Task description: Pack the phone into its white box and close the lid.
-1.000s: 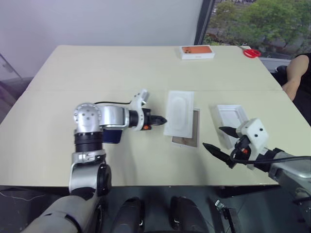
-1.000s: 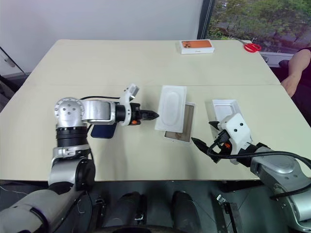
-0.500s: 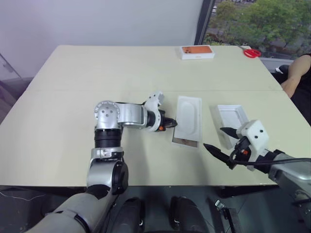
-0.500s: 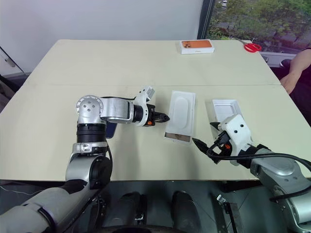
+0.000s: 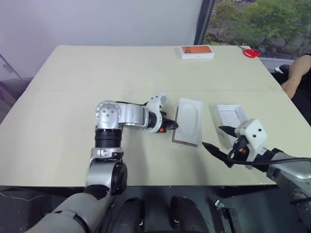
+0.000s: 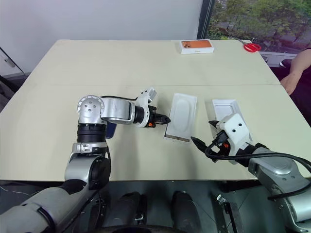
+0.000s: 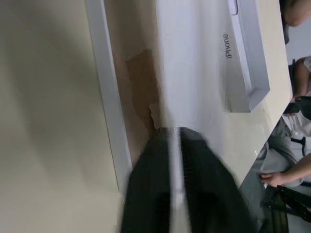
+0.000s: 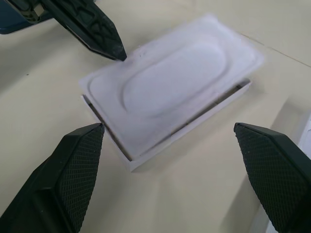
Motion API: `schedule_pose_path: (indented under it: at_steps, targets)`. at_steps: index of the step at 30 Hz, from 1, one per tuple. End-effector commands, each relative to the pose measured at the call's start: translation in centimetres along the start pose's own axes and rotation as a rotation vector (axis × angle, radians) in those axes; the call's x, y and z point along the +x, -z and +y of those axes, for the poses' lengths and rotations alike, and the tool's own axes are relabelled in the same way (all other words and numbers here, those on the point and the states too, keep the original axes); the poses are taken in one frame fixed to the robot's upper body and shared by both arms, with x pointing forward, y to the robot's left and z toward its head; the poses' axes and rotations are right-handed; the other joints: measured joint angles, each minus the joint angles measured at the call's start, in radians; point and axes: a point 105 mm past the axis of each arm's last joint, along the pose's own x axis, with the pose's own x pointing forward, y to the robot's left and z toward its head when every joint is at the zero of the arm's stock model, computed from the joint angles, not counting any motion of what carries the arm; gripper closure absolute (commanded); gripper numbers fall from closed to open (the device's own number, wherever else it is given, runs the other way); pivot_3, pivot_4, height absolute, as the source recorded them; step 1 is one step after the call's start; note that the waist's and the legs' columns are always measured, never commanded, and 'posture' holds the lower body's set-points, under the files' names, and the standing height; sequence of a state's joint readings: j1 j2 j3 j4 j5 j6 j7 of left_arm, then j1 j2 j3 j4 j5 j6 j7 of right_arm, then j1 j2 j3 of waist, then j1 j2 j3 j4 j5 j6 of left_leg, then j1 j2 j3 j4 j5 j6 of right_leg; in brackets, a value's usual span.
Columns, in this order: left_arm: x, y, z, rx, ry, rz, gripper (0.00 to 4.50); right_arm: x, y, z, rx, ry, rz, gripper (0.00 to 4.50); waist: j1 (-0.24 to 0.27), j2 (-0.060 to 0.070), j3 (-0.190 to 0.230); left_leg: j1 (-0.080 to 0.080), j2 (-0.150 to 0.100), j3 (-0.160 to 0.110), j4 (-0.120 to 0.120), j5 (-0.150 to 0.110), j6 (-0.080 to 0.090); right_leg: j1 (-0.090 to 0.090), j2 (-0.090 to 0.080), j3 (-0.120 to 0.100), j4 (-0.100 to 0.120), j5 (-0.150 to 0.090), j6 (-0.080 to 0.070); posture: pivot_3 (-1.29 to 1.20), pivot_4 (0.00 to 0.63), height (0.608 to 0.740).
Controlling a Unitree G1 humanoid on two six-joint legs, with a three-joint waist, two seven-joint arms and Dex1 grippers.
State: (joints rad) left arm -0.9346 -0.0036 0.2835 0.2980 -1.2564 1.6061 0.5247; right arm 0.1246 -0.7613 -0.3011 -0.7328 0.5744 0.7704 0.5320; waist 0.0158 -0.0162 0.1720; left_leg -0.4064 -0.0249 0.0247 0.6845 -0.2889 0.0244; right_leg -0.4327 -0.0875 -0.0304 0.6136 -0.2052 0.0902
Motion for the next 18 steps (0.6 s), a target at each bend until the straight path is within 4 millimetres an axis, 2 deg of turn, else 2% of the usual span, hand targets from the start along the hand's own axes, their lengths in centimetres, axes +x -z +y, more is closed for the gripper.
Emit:
schedule_pose_path:
  at_steps: [1, 4, 9, 12, 15, 18]
  targets:
    - [-0.3, -0.3, -1.0, 0.028, 0.045, -0.008, 2.15, -0.1, -1.2, 0.3, -0.036, -0.002, -0.049, 0.00, 0.000, 0.000, 0.000, 0.000, 0.000, 0.000, 0.000, 0.000, 0.000, 0.000, 0.000, 0.000, 0.000, 0.000, 0.000, 0.00, 0.150, 0.740]
    - [-0.5, -0.4, -1.1, 0.024, 0.056, -0.014, 0.69, 0.0, -1.4, 0.3, -0.039, -0.001, -0.054, 0.00, 0.000, 0.000, 0.000, 0.000, 0.000, 0.000, 0.000, 0.000, 0.000, 0.000, 0.000, 0.000, 0.000, 0.000, 0.000, 0.00, 0.150, 0.740]
    - [-2.7, -2.1, -0.2, 0.053, 0.028, -0.115, 0.69, 0.9, -2.3, -0.1, -0.030, 0.016, -0.086, 0.00, -0.005, 0.000, 0.000, 0.000, 0.000, 0.000, 0.000, 0.000, 0.000, 0.000, 0.000, 0.000, 0.000, 0.000, 0.000, 0.00, 0.150, 0.740]
    - [-4.5, -3.4, 1.2, 0.161, -0.070, -0.232, 0.63, 2.0, -2.6, -0.2, 0.000, 0.019, -0.086, 0.97, -0.007, 0.000, 0.000, 0.001, 0.001, 0.000, -0.001, 0.003, -0.005, -0.001, 0.002, 0.000, 0.000, 0.000, 0.000, 0.00, 0.150, 0.740]
    - [-6.0, -4.0, 3.0, 0.253, -0.122, -0.323, 0.63, 3.5, -2.6, -0.3, 0.019, 0.030, -0.054, 2.51, -0.004, 0.001, -0.001, 0.001, 0.001, 0.000, -0.002, 0.005, -0.009, -0.001, 0.002, 0.000, 0.001, -0.001, -0.003, 0.00, 0.150, 0.740]
    - [-7.4, -3.6, 4.6, 0.492, -0.155, -0.385, 0.63, 5.6, -2.7, -0.6, 0.013, 0.047, -0.003, 4.03, -0.004, 0.001, 0.000, 0.001, 0.001, 0.000, -0.002, 0.005, -0.009, -0.001, 0.001, 0.000, 0.000, -0.002, -0.005, 0.00, 0.150, 0.740]
